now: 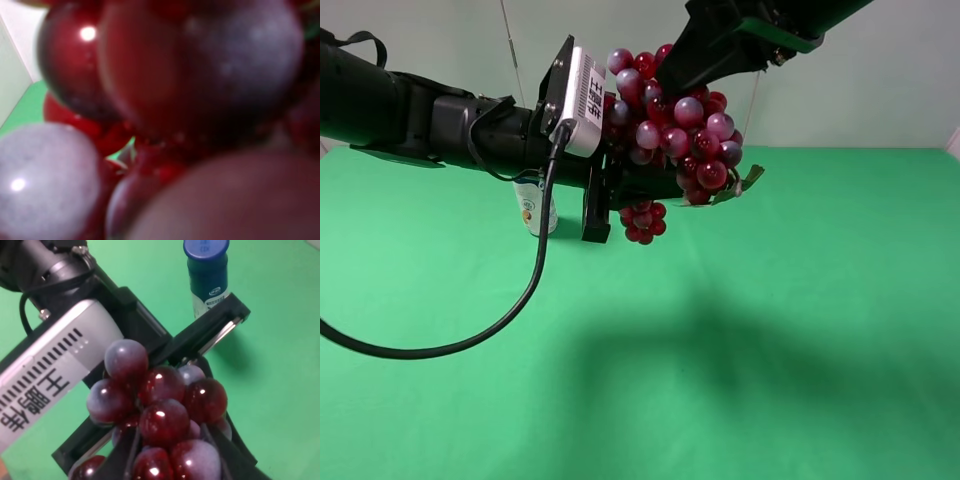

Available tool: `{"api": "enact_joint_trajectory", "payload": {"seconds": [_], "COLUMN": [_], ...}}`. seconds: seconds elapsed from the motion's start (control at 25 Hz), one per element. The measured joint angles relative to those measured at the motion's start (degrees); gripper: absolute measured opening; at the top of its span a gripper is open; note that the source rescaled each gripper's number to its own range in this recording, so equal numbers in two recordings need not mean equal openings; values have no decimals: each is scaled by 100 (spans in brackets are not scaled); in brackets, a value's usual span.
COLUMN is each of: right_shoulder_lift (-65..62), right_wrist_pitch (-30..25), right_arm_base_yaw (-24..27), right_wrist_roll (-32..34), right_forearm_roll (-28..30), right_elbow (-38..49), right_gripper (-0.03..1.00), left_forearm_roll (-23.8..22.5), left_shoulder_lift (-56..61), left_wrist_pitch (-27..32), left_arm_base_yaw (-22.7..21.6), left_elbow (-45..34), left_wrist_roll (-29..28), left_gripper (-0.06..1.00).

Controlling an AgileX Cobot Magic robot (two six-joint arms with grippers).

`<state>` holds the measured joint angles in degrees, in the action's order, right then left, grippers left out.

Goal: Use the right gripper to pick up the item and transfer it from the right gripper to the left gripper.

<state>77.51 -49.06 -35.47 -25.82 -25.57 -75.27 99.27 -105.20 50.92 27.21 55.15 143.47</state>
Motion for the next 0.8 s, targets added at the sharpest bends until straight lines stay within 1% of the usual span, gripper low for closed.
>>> {"api": "enact_joint_trajectory", "payload": {"seconds": [0.12,0.16,0.2,0.24,0.32,0.36,0.4,0.44,0.52,0.64,0.8], "right_shoulder_lift": [0,0,0,0,-6,-6,-17,-34,-110,-241,-303], "right_wrist_pitch": [75,100,148,209,254,283,321,374,524,717,826], "right_arm_base_yaw": [0,0,0,0,0,0,0,0,0,0,0], "right_wrist_roll": [0,0,0,0,0,0,0,7,18,76,572], "right_forearm_roll": [0,0,24,52,132,174,204,233,252,343,705], "right_elbow": [0,0,0,0,-5,-5,-5,-5,-5,-5,-10], "right_gripper": [0,7,17,33,69,80,88,93,97,99,100], "left_forearm_roll": [0,0,0,-5,-18,-31,-44,-67,-67,-62,-62], "left_shoulder_lift": [0,0,0,0,-13,-17,-25,-37,-45,-45,-45], "left_wrist_pitch": [0,0,0,-17,-56,-56,-61,-61,-68,-80,-80], "left_arm_base_yaw": [0,0,0,0,0,0,0,0,0,0,0], "left_elbow": [0,0,0,0,0,0,0,0,0,0,0], "left_wrist_roll": [0,0,0,0,0,0,0,6,14,18,18], "left_gripper": [1,1,1,1,1,1,1,1,1,1,1]}}
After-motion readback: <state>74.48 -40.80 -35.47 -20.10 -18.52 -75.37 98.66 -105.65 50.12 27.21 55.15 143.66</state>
